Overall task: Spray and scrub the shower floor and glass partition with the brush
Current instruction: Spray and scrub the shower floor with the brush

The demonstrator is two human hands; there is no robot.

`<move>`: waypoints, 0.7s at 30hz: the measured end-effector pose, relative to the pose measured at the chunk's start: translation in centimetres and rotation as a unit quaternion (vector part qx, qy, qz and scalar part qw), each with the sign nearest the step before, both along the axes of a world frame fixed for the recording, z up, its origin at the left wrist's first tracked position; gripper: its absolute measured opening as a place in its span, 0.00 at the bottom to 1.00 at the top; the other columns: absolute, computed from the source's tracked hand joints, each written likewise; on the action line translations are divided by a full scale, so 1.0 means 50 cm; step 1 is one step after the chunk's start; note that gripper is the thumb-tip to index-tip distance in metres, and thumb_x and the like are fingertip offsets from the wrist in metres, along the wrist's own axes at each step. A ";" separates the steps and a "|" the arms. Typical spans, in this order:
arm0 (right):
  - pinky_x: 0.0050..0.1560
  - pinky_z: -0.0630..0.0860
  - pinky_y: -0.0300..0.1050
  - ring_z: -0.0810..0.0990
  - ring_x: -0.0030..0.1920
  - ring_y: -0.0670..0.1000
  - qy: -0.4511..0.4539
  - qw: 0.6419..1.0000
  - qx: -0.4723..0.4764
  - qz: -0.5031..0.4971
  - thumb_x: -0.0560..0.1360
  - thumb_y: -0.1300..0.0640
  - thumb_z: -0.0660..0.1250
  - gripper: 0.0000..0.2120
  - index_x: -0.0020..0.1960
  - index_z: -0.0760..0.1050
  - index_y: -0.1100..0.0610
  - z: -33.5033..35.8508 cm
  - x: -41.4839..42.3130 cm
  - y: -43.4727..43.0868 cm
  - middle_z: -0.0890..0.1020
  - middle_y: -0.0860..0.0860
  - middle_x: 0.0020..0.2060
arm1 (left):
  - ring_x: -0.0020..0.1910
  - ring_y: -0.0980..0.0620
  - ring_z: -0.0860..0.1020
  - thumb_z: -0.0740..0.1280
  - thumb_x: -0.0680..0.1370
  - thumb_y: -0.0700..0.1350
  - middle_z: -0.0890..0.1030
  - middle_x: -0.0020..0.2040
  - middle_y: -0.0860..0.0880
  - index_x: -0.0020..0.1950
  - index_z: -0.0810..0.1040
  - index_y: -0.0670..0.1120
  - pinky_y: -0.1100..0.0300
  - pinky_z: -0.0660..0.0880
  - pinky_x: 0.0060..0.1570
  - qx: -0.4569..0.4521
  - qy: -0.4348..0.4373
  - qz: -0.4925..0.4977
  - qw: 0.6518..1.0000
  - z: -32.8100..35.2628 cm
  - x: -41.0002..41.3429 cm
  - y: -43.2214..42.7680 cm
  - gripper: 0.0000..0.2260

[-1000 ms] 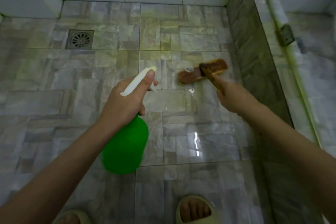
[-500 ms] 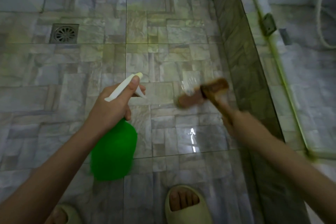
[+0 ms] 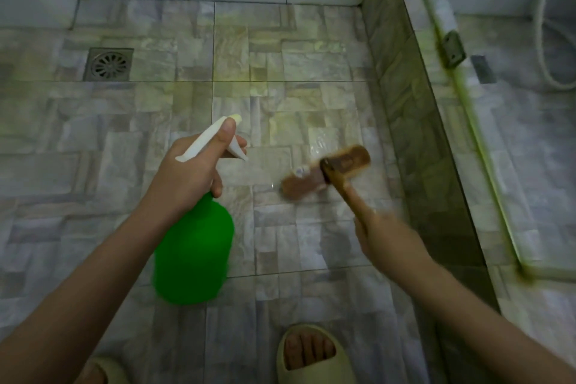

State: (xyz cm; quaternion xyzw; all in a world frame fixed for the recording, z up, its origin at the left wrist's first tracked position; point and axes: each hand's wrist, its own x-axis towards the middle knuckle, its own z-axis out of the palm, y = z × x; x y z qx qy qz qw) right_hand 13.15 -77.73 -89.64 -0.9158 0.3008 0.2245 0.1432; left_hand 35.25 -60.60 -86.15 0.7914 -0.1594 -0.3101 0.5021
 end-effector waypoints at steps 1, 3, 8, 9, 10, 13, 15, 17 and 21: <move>0.27 0.71 0.45 0.70 0.25 0.48 0.017 1.000 0.006 -0.002 0.81 0.58 0.54 0.45 0.58 0.15 0.30 0.007 -0.016 0.010 0.73 0.50 0.29 | 0.36 0.35 0.81 0.60 0.75 0.70 0.86 0.52 0.60 0.44 0.86 0.49 0.59 0.73 0.32 -0.005 0.003 0.004 1.000 0.000 0.001 -0.003 0.27; 0.26 0.68 0.44 0.70 0.26 0.49 -0.002 1.000 -0.002 0.008 0.81 0.59 0.53 0.42 0.63 0.20 0.30 -0.005 0.030 -0.016 0.73 0.51 0.30 | 0.40 0.30 0.81 0.61 0.76 0.69 0.86 0.52 0.60 0.46 0.86 0.50 0.59 0.73 0.30 -0.011 0.010 0.012 1.000 0.002 -0.001 -0.010 0.25; 0.39 0.72 0.48 0.74 0.39 0.56 -0.068 0.997 0.002 -0.023 0.81 0.60 0.53 0.30 0.78 0.47 0.43 -0.047 0.235 -0.153 0.79 0.61 0.47 | 0.31 0.39 0.77 0.61 0.76 0.70 0.87 0.51 0.58 0.46 0.86 0.57 0.60 0.72 0.31 -0.022 0.012 0.006 1.000 0.000 -0.004 -0.018 0.21; 0.38 0.71 0.47 0.74 0.39 0.56 -0.060 0.998 0.006 -0.029 0.81 0.60 0.54 0.30 0.78 0.47 0.42 -0.043 0.219 -0.155 0.80 0.61 0.47 | 0.29 0.41 0.77 0.61 0.76 0.70 0.87 0.51 0.57 0.44 0.86 0.60 0.60 0.72 0.31 -0.027 0.015 0.002 1.000 0.001 -0.002 -0.019 0.19; 0.36 0.71 0.46 0.75 0.37 0.55 -0.055 0.998 0.011 -0.042 0.81 0.60 0.54 0.32 0.78 0.46 0.41 -0.031 0.183 -0.143 0.80 0.60 0.45 | 0.26 0.45 0.76 0.61 0.76 0.69 0.87 0.50 0.57 0.42 0.85 0.62 0.61 0.73 0.30 -0.032 0.019 0.000 0.999 0.004 0.000 -0.019 0.18; 0.29 0.71 0.47 0.74 0.30 0.53 -0.030 0.996 0.028 -0.082 0.81 0.59 0.55 0.36 0.72 0.35 0.33 0.010 0.042 -0.063 0.78 0.55 0.35 | 0.21 0.50 0.72 0.60 0.75 0.67 0.87 0.50 0.56 0.45 0.85 0.59 0.60 0.73 0.29 -0.042 0.028 0.011 0.999 0.009 0.002 -0.021 0.18; 0.33 0.74 0.50 0.77 0.33 0.56 -0.012 0.997 0.014 -0.080 0.81 0.57 0.55 0.36 0.70 0.32 0.32 0.008 0.022 -0.062 0.79 0.56 0.35 | 0.21 0.51 0.72 0.60 0.76 0.67 0.87 0.50 0.57 0.47 0.85 0.55 0.58 0.72 0.31 -0.039 0.027 0.012 0.999 0.009 0.003 -0.024 0.20; 0.38 0.75 0.52 0.78 0.39 0.60 -0.039 0.995 -0.018 -0.085 0.80 0.58 0.55 0.34 0.75 0.41 0.35 -0.018 0.087 -0.117 0.79 0.59 0.41 | 0.23 0.49 0.73 0.61 0.77 0.69 0.87 0.50 0.57 0.44 0.85 0.62 0.57 0.72 0.32 -0.040 0.026 0.009 0.999 0.005 0.004 -0.026 0.17; 0.39 0.72 0.50 0.76 0.40 0.61 -0.103 0.990 -0.030 -0.092 0.80 0.58 0.55 0.31 0.78 0.48 0.42 -0.056 0.211 -0.237 0.80 0.63 0.49 | 0.25 0.45 0.75 0.60 0.76 0.70 0.87 0.50 0.59 0.40 0.84 0.65 0.56 0.72 0.36 -0.040 0.025 -0.001 0.999 -0.005 0.001 -0.028 0.16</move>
